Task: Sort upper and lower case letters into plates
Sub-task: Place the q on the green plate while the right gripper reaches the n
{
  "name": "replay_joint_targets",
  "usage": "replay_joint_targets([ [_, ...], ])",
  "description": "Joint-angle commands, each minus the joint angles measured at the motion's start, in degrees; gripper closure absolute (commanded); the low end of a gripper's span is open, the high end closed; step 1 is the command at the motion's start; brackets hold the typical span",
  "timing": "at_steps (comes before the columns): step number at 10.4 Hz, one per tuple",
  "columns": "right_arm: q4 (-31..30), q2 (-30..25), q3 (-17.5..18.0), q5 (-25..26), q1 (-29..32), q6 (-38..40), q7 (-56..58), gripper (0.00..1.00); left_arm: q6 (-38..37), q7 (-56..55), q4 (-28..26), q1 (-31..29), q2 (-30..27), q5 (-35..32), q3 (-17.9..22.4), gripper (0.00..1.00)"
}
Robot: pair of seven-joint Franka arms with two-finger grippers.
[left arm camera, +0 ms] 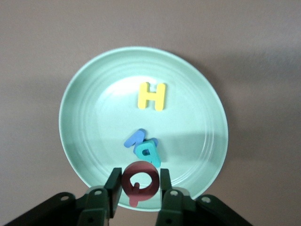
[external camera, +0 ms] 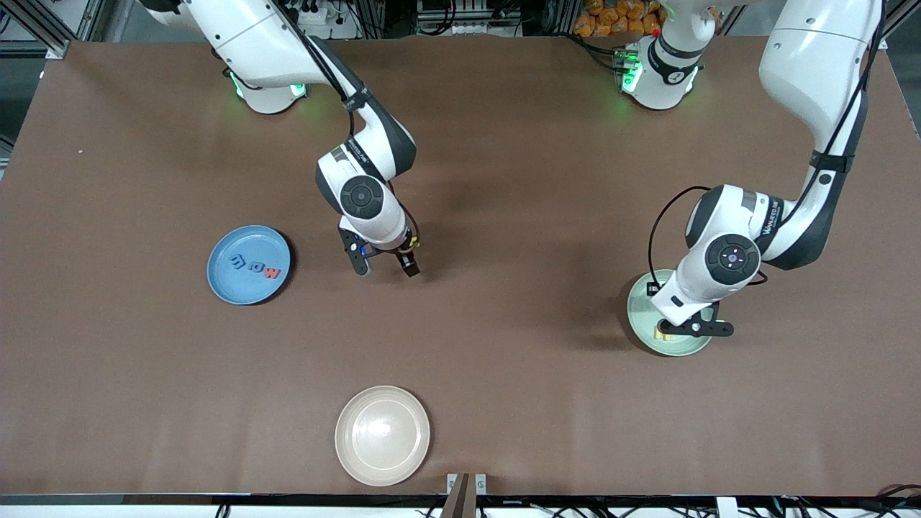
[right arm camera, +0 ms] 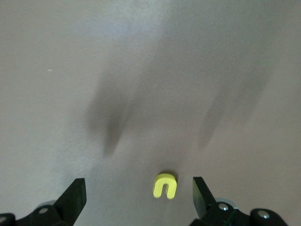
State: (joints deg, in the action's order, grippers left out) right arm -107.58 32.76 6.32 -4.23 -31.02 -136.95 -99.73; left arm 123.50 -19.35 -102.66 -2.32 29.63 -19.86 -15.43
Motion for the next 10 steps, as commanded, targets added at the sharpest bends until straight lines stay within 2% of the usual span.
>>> replay_joint_targets([
  [1, -1.75, 0.37, 1.93, -0.17, -0.44, -1.91, -3.97, 0.00, -0.89, 1.42, 0.53, 0.56, -1.77, 1.14, 0.93, 0.00],
  [7, -6.15, 0.11, 2.99, 0.10, -1.41, -7.10, -4.07, 0.00, -1.16, 4.05, 0.79, 0.65, -10.81, 2.01, 0.76, 0.00],
  [8, -6.07, 0.11, 2.99, 0.10, -1.24, -7.19, -4.07, 0.05, -2.81, 4.58, 0.88, 0.99, -12.04, 2.71, 0.67, 0.00],
  [10, -6.06, 0.02, 2.99, 0.10, -1.15, -7.10, -4.07, 0.27, -6.41, 4.58, 3.85, 1.44, -13.28, 5.26, 0.58, 0.00],
])
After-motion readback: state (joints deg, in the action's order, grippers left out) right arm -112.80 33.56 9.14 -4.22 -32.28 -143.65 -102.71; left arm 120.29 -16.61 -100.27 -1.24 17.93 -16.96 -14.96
